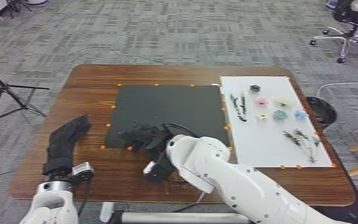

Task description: Arrange flowers

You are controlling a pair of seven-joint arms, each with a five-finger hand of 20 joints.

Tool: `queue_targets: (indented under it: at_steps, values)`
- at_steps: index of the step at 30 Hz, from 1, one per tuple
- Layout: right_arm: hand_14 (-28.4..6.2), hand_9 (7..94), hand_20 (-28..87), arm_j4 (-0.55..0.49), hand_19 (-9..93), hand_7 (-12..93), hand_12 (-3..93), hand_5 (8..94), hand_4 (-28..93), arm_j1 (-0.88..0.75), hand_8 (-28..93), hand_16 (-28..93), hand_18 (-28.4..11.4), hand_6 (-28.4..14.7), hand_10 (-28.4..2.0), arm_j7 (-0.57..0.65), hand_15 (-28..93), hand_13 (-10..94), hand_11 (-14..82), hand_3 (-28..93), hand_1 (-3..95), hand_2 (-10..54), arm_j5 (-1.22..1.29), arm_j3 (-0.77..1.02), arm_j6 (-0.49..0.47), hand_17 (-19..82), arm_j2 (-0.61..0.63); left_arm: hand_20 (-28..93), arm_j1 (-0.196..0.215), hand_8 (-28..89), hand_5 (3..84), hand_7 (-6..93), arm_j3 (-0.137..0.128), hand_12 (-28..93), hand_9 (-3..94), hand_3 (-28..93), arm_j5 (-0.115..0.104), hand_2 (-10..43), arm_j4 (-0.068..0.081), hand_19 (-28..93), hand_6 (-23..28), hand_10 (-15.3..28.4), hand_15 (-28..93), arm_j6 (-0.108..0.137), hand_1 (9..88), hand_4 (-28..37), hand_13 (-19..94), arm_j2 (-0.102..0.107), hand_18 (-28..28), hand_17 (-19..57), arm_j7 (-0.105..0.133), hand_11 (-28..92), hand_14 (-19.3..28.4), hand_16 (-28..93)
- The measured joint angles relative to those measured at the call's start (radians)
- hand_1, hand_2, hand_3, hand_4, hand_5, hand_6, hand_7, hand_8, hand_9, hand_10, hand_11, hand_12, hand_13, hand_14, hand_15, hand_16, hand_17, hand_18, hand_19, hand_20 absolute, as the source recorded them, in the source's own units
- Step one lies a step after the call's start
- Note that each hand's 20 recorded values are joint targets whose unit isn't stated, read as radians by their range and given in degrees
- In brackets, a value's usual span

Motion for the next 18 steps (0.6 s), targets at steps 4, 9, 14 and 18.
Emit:
queue_targets:
  at_steps: [4, 9, 14, 18]
  values:
    - [-11.8, 62.9, 52, -0.019, 81, 8, 6.7, 60.5, -9, -0.002, -8, 31, -27.4, -2.4, -13.0, 0.011, 77, 80, 7.9, 47, 20.0, 14.3, 0.074, 0.002, 0.0, 38, 0.007, 17, 0.0, -6, 48.7, 9.1, 0.0, 13, 43.8, 72, 0.0, 14.4, 0.0, 11, 5.4, 13.6, 17, 0.0, 17.6, -28.3, 37, 0.0, 12.3, 4.9, 0.0, 16, 16.3, 4]
    - [-11.4, 64.3, 52, -0.054, 82, 8, 7.2, 62.1, -7, -0.002, -8, 31, -27.3, -3.2, -13.3, 0.012, 78, 80, 8.1, 43, 22.4, 14.2, 0.13, 0.016, 0.0, 39, 0.026, 17, 0.0, -6, 48.2, 8.9, 0.0, 12, 43.6, 71, 0.0, 14.4, -0.001, 12, 4.9, 13.3, 16, 0.001, 17.5, -28.3, 37, 0.0, 12.3, 4.9, -0.001, 15, 16.2, 4]
    - [-11.2, 63.3, 52, -0.058, 82, 7, 7.2, 62.2, -7, 0.017, -7, 32, -27.3, -4.8, -14.5, 0.005, 78, 80, 7.8, 44, 22.0, 13.7, 0.084, 0.021, 0.0, 39, 0.048, 17, 0.0, -6, 48.2, 8.5, 0.001, 12, 43.6, 71, 0.0, 14.4, -0.001, 11, 5.1, 13.2, 16, 0.001, 17.4, -28.3, 37, 0.0, 12.3, 4.9, -0.001, 15, 16.1, 4]
    - [-11.4, 62.6, 52, -0.044, 82, 6, 7.2, 62.1, -7, 0.02, -7, 32, -27.5, -5.5, -15.3, 0.006, 78, 80, 7.6, 45, 21.3, 13.4, 0.052, 0.036, 0.0, 39, 0.056, 17, 0.0, -6, 48.4, 8.5, 0.001, 12, 43.6, 71, 0.0, 14.4, -0.001, 11, 5.2, 13.2, 16, 0.001, 17.4, -28.3, 37, 0.0, 12.3, 5.0, -0.001, 15, 16.2, 4]
